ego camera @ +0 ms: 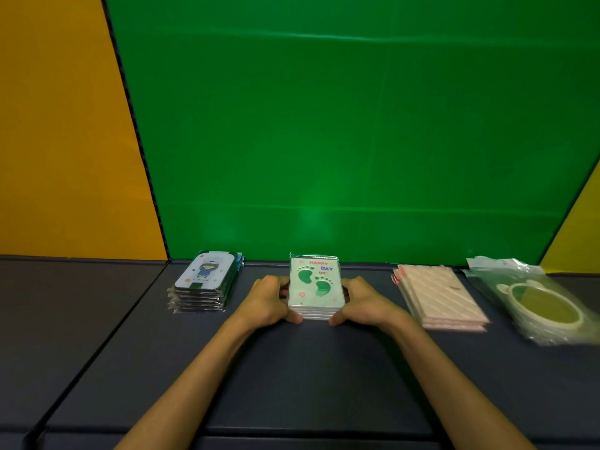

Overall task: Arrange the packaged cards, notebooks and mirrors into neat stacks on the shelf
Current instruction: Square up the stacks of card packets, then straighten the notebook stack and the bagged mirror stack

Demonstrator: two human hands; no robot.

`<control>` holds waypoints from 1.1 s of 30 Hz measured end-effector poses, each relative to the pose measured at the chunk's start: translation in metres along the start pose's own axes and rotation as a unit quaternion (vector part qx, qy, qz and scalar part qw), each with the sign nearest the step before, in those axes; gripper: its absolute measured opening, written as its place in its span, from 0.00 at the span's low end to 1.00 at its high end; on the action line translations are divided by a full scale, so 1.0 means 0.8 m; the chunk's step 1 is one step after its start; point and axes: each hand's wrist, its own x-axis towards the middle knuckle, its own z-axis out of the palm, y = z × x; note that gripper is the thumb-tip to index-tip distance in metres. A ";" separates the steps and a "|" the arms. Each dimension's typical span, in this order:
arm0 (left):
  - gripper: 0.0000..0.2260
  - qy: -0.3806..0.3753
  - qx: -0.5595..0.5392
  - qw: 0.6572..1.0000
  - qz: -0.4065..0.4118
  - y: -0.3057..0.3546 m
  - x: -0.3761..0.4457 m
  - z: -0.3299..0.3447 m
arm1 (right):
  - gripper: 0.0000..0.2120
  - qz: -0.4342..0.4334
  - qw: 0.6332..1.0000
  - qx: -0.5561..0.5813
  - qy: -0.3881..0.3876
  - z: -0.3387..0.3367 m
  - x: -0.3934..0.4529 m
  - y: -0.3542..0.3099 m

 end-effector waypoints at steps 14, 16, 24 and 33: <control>0.29 -0.044 -0.142 0.989 -0.013 -0.013 -0.008 0.001 | 0.36 0.033 0.995 0.084 0.028 0.014 -0.011 -0.007; 0.28 -0.052 -0.140 0.989 -0.016 -0.012 -0.008 -0.002 | 0.33 0.027 0.996 0.081 0.027 0.013 -0.014 -0.011; 0.24 -0.012 -0.035 0.999 0.018 0.011 -0.012 -0.028 | 0.19 -0.017 0.999 0.015 0.036 -0.010 -0.039 -0.022; 0.21 0.131 0.314 0.921 0.187 0.091 -0.012 0.003 | 0.20 -0.058 0.949 -0.239 0.196 -0.067 -0.075 0.003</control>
